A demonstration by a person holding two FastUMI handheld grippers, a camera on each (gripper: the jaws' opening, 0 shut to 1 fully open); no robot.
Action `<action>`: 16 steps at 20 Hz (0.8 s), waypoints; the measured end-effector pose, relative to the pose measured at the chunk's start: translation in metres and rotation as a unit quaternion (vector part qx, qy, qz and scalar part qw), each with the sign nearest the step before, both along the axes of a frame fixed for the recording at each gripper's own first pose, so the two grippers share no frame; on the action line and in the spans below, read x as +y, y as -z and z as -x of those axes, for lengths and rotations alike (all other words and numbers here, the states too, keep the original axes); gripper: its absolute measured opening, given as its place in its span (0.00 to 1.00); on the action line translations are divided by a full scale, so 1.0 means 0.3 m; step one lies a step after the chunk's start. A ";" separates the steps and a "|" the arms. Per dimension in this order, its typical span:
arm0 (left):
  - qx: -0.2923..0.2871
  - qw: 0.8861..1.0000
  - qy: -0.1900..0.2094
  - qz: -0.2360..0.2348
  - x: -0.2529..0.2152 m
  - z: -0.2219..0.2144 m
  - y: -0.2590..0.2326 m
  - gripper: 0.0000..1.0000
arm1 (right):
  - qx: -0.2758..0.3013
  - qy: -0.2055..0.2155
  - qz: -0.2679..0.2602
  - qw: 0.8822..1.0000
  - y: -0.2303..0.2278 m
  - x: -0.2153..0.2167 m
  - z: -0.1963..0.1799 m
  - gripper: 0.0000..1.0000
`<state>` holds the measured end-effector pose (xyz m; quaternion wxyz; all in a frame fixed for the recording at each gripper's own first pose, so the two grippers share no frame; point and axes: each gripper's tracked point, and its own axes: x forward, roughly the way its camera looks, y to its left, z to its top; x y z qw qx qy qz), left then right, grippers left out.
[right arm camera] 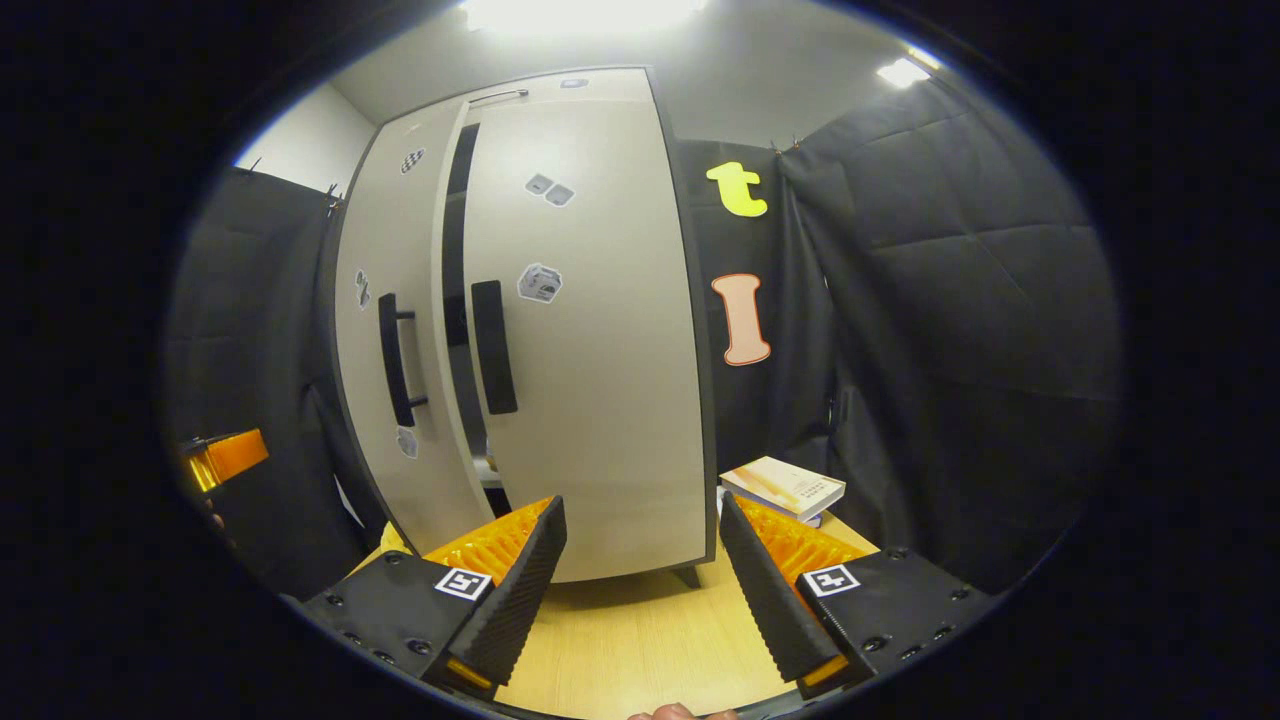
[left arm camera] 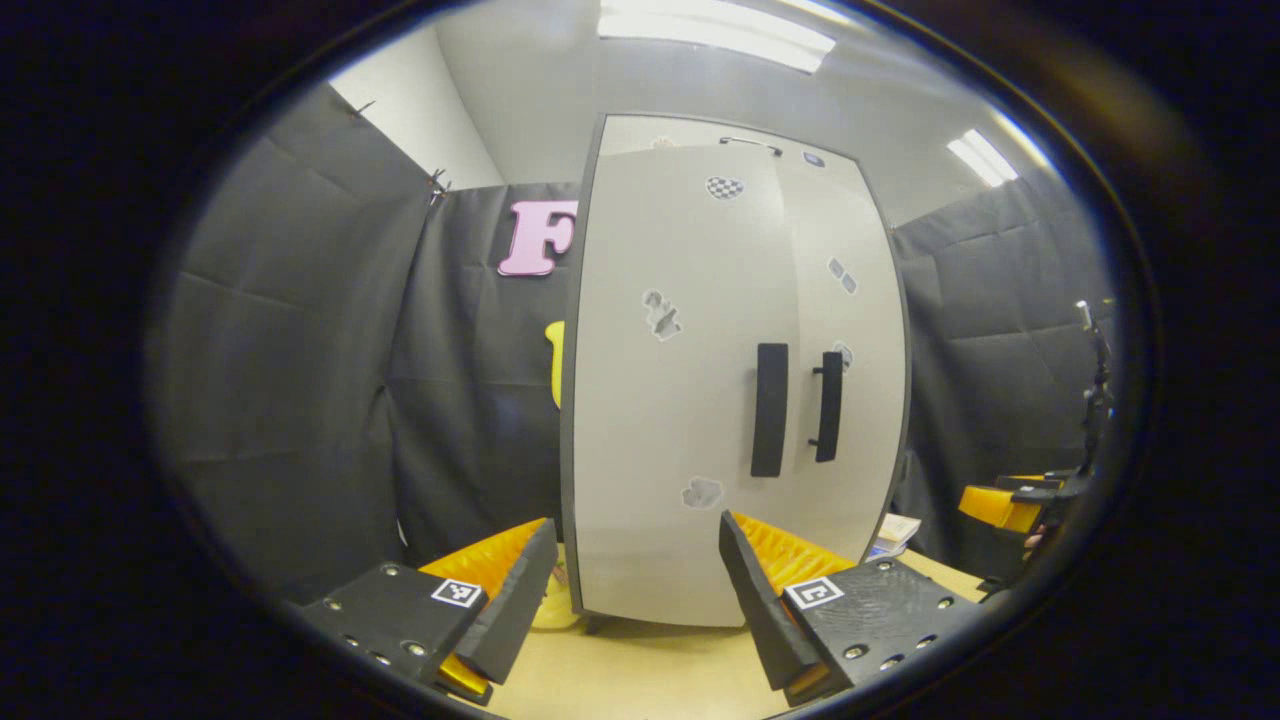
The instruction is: Grab one shoe with the right hand and put it into the shoe cabinet, grab the other shoe with the left hand and put it into the shoe cabinet; then close the right door with the right hand and the left door with the left hand.
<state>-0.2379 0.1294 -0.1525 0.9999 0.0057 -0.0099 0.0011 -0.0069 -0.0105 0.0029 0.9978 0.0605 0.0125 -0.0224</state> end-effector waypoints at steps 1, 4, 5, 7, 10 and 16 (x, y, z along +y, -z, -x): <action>0.010 1.000 -0.003 -0.001 -0.005 0.014 0.035 0.89 | 0.006 -0.001 0.000 1.000 0.023 0.008 0.010 0.97; 0.009 1.000 -0.019 -0.001 -0.008 0.058 0.077 0.89 | 0.032 -0.008 -0.013 0.999 0.100 0.030 0.046 0.97; 0.012 1.000 -0.010 -0.006 -0.025 0.051 0.087 0.89 | 0.039 -0.015 -0.016 0.999 0.121 0.044 0.058 0.97; 0.034 0.999 -0.012 -0.028 -0.023 0.013 0.121 0.89 | 0.053 -0.023 -0.005 0.998 0.151 0.047 0.071 0.97; 0.027 0.999 0.011 -0.038 -0.063 -0.017 0.103 0.89 | 0.056 -0.022 -0.003 0.998 0.161 0.029 0.083 0.97; 0.049 0.997 0.045 -0.025 -0.177 -0.033 0.188 0.93 | 0.066 -0.018 0.005 0.998 0.214 0.008 0.101 0.97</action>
